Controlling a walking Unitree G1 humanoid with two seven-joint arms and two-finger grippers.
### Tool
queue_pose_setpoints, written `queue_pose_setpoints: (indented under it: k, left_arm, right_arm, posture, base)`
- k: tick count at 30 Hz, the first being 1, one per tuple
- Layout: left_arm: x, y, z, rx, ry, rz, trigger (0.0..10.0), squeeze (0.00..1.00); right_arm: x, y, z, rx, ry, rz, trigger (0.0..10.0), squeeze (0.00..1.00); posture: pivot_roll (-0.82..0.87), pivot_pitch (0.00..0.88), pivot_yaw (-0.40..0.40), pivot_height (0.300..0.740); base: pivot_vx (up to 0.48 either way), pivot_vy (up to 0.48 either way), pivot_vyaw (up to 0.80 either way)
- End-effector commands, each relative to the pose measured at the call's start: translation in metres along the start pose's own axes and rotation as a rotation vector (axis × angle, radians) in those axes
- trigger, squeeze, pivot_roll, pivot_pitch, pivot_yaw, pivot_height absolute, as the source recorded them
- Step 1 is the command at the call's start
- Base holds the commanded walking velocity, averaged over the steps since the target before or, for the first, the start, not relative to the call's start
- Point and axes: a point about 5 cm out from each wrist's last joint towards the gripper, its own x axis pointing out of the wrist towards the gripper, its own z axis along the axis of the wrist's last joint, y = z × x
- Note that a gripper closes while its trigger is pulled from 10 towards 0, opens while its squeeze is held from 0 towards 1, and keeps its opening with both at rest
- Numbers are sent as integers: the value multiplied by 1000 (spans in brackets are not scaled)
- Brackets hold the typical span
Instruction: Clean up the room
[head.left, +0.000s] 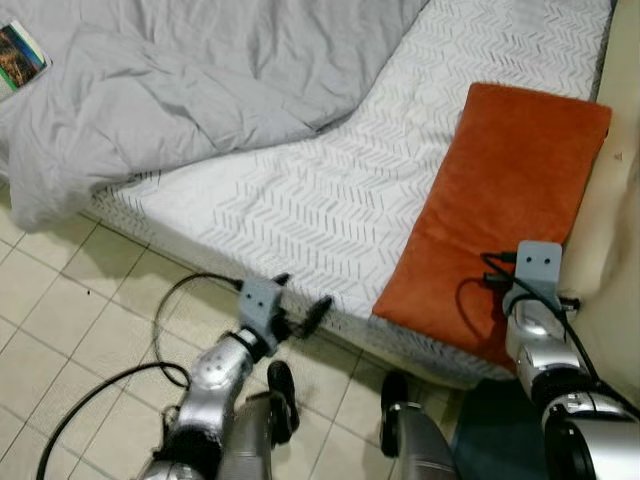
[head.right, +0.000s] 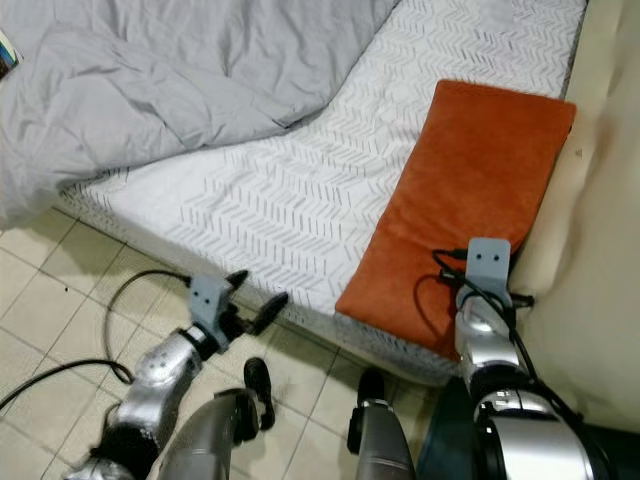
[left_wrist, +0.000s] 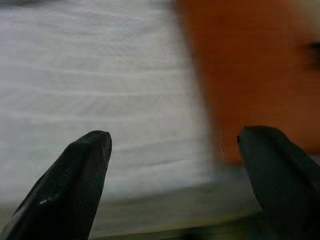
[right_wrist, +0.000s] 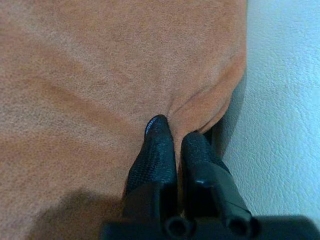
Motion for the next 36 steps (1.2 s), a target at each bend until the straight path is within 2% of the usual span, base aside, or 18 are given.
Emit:
queue_pose_setpoints:
  k: [1,4,6,7,8,13,14,15,16,19,27,30,31,32,34,36]
  left_arm:
    - [2,-26,-13,-66,45,-129,10000,0]
    - [8,-42,-15,-119,51,-209,10000,0]
    - [8,-42,-15,-119,51,-209,10000,0]
    - [10,-50,-15,-165,60,-250,10000,0]
    - [10,-52,-15,-175,63,-266,10000,0]
    - [6,-53,-12,-179,73,-288,10000,0]
    - [3,-52,-11,-175,76,-290,10000,0]
    - [2,-51,-10,-173,78,-291,10000,0]
    - [0,-49,-10,-165,80,-289,10000,0]
    - [-2,-47,-8,-158,78,-284,10000,0]
    - [-14,-48,-4,-160,82,-242,10000,0]
    - [-17,-48,-6,-163,85,-234,10000,0]
    - [-20,-49,-7,-163,89,-226,10000,0]
    - [-20,-49,-7,-163,89,-226,10000,0]
    - [-23,-47,-5,-129,87,-199,10000,0]
    - [-25,-43,-3,-101,87,-167,10000,0]
  right_arm:
    - [-6,-22,-34,-51,145,-30,10000,0]
    - [-6,-22,-34,-48,146,-19,10000,0]
    - [-6,-22,-34,-48,146,-19,10000,0]
    - [-6,-22,-36,-52,153,-22,10000,0]
    - [-7,-24,-37,-50,160,-34,10000,0]
    - [-7,-25,-38,-24,165,-66,10000,0]
    - [-7,-23,-37,-11,164,-70,10000,541]
    - [-7,-22,-37,-2,164,-71,10000,541]
    - [-7,-21,-37,12,166,-75,10000,1000]
    - [-7,-20,-35,14,151,-81,10000,1000]
    - [-8,-15,-8,-167,-115,-66,10000,1000]
    - [-10,-17,-3,-184,-182,-68,10000,1000]
    - [-16,-19,4,-203,-259,-60,10000,1000]
    - [-16,-19,4,-203,-259,-60,10000,1000]
    - [-26,-21,10,-217,-336,-42,10000,1000]
    - [-34,-22,11,-219,-367,-21,10000,1000]
  posture:
    - [-99,599,-11,740]
    - [-109,599,-15,740]
    - [-109,599,-15,740]
    - [-110,598,-14,740]
    - [-105,597,-11,740]
    - [-97,592,-5,740]
    - [-96,589,-3,740]
    - [-96,589,-3,740]
    - [-92,582,-3,740]
    - [-92,582,-3,740]
    - [-91,556,-18,740]
    - [-92,550,-21,740]
    - [-98,532,-25,740]
    - [-98,532,-25,740]
    - [-106,504,-28,740]
    - [-114,472,-33,740]
  base:
    - [0,0,0]
    - [0,0,0]
    - [0,0,0]
    - [0,0,0]
    - [0,0,0]
    - [0,0,0]
    - [0,0,0]
    - [0,0,0]
    - [0,0,0]
    - [0,0,0]
    - [0,0,0]
    - [0,0,0]
    - [0,0,0]
    - [0,0,0]
    - [0,0,0]
    - [0,0,0]
